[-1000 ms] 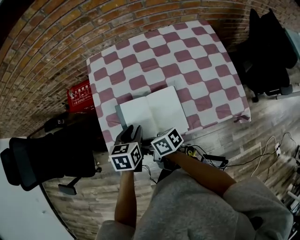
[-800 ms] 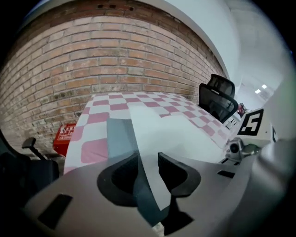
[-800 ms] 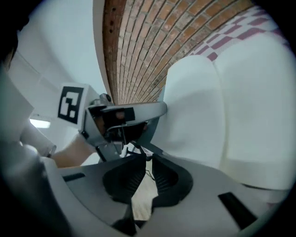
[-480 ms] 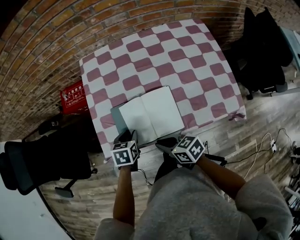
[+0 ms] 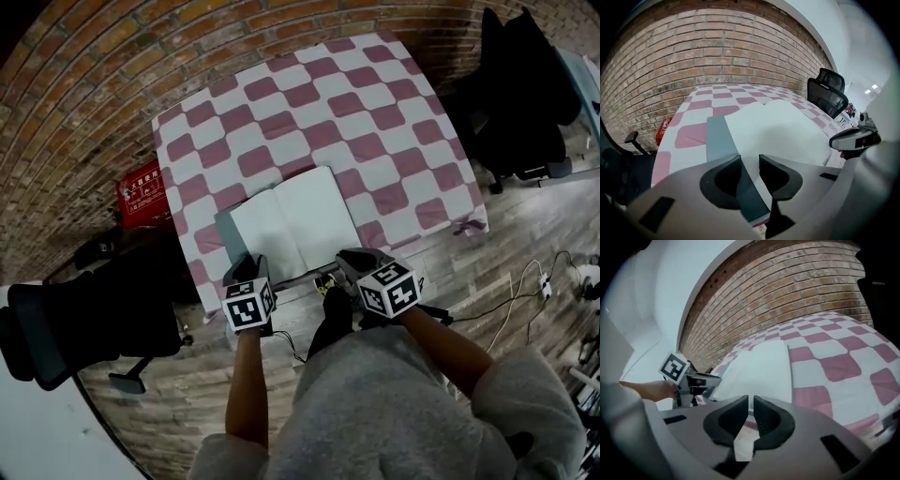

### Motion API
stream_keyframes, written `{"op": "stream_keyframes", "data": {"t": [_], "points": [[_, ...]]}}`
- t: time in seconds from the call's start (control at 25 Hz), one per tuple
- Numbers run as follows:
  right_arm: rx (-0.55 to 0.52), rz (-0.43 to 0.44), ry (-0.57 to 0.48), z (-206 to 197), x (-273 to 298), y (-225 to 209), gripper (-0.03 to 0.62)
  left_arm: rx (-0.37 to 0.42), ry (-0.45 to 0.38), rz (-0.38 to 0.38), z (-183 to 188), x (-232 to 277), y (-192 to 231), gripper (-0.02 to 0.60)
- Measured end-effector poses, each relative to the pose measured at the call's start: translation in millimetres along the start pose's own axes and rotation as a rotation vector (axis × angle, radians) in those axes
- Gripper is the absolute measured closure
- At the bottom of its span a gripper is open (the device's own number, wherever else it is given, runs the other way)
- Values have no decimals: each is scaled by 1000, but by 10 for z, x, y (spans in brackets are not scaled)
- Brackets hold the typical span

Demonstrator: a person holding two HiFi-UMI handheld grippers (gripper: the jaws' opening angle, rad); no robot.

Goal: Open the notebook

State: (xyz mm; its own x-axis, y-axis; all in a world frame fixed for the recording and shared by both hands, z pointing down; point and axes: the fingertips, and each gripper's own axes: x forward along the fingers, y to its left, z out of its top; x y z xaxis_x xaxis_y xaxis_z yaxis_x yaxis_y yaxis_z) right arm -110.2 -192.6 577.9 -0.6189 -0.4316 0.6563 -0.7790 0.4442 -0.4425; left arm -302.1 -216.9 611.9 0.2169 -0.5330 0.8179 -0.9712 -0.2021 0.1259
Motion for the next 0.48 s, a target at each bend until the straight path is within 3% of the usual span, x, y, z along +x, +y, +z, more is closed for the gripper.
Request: {"op": "stream_keyframes", "data": {"t": [0.08,0.2,0.36,0.48], "points": [[5,-66,27,-52,41,-152,543,-20,5,8,-3,0,33,474],[8,-95,46,-66,54,-223,551,-23,12,47,10,-20,62,500],[-7,-97,46,-44,77,-226,553,83,29,230,67,-133,307,540],[8,-76,50,-29,77,-236,553,54,42,218,21,-146,344,545]]}}
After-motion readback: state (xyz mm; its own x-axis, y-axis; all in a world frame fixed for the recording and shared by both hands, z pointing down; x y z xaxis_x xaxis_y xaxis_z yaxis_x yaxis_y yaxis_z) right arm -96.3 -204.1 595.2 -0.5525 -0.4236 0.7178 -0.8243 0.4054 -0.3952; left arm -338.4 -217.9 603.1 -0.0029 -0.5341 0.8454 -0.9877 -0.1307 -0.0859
